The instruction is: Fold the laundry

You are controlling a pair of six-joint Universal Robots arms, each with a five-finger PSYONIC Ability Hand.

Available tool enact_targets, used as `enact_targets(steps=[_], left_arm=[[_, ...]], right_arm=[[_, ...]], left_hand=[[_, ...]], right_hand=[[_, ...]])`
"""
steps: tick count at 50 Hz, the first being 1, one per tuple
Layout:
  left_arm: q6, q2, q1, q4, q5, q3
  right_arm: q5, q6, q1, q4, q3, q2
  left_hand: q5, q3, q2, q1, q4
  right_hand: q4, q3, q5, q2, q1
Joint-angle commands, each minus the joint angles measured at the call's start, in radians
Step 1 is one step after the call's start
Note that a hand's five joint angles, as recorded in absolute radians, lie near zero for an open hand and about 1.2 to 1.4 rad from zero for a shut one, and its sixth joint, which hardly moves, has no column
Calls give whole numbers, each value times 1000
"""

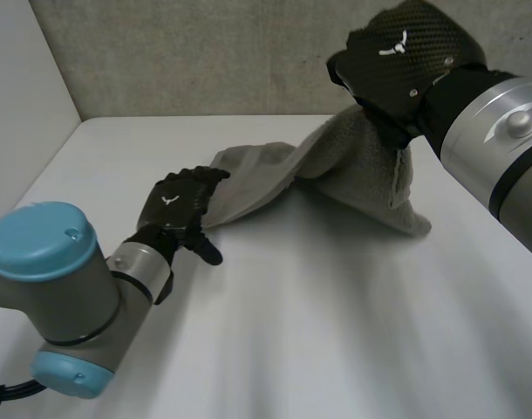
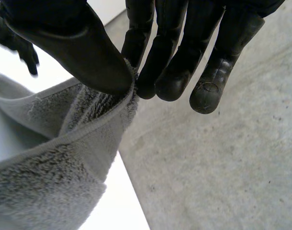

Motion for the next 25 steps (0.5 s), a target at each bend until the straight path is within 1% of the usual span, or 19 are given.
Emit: enact_targets(steps=[1,2,3,5,6,7,8,10,11,13,19,21,22,24,25], left_arm=[[-37,-66,-76,15,-86,55],[-39,-88,-90,15,-111,71],[-39,-88,-90,15,-111,72],[-39,-124,-115,17,-170,104],[-39,-125,-115,17,-171,104],[-39,-143,-119,17,-200,119],[-39,-143,-119,17,-200,119],[-39,-181,-122,17,-255,153],[-39,-181,-122,17,-255,153],[-39,-218,-122,18,-287,176],[-36,-250,-119,23,-320,207],[-36,-257,-96,23,-332,213],[-36,-257,-96,23,-332,213],[-34,-255,-34,23,-326,204],[-34,-255,-33,23,-326,203]], right_arm=[[53,11,88,48,-61,-15],[65,11,111,56,-78,-16],[76,11,134,60,-91,-17],[85,11,156,63,-102,-20],[95,11,173,68,-110,-20],[96,11,173,68,-110,-20],[102,12,185,70,-113,-24],[109,12,194,70,-113,-32],[114,14,200,70,-113,-42],[117,18,203,70,-113,-50],[120,25,194,73,-102,-66],[120,24,187,74,-99,-66],[120,24,183,74,-98,-67],[120,24,183,76,-96,-70],[120,24,182,74,-93,-75]], left_hand=[[8,17,17,13,16],[14,23,22,19,22],[14,23,22,19,22],[17,25,25,22,25],[17,26,25,22,25],[20,28,28,24,28],[20,28,28,24,28],[25,34,34,30,34],[26,34,34,30,34],[40,49,49,45,48],[137,146,146,142,145],[254,263,263,259,262],[254,263,263,259,263],[415,424,424,420,423],[416,425,425,421,424]], right_hand=[[49,47,53,73,57],[49,47,53,73,57],[49,47,53,73,57],[49,47,53,73,57],[49,47,53,73,57],[49,47,53,73,57],[49,47,53,73,57],[49,47,53,73,57],[49,47,53,73,57],[49,47,53,73,57],[49,47,53,73,57],[49,47,53,73,57],[49,47,53,73,57],[49,47,53,73,57],[49,47,53,73,57]])
